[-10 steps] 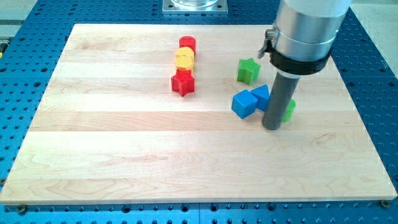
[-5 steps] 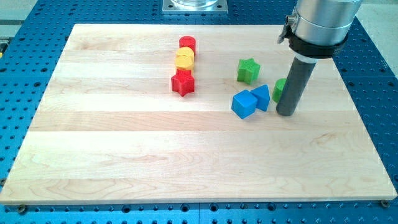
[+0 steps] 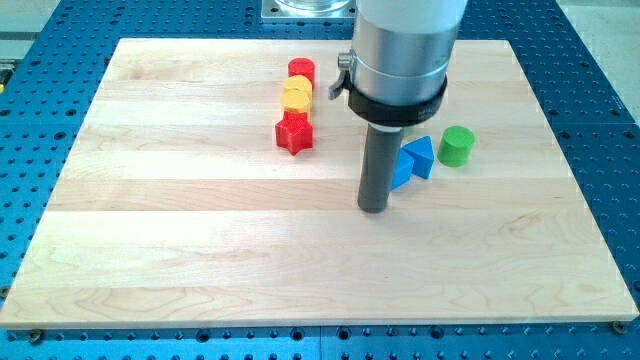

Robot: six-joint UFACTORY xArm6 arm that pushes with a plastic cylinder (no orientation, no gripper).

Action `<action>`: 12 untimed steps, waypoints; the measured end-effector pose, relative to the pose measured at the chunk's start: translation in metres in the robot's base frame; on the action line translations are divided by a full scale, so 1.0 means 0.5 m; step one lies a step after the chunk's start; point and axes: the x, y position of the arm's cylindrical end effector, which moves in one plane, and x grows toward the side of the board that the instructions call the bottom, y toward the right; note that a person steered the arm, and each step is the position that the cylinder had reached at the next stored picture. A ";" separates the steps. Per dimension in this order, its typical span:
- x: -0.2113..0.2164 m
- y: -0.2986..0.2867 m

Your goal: Arrange the blue blocks and green circle to form a horizontal line

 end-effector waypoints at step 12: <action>-0.135 0.028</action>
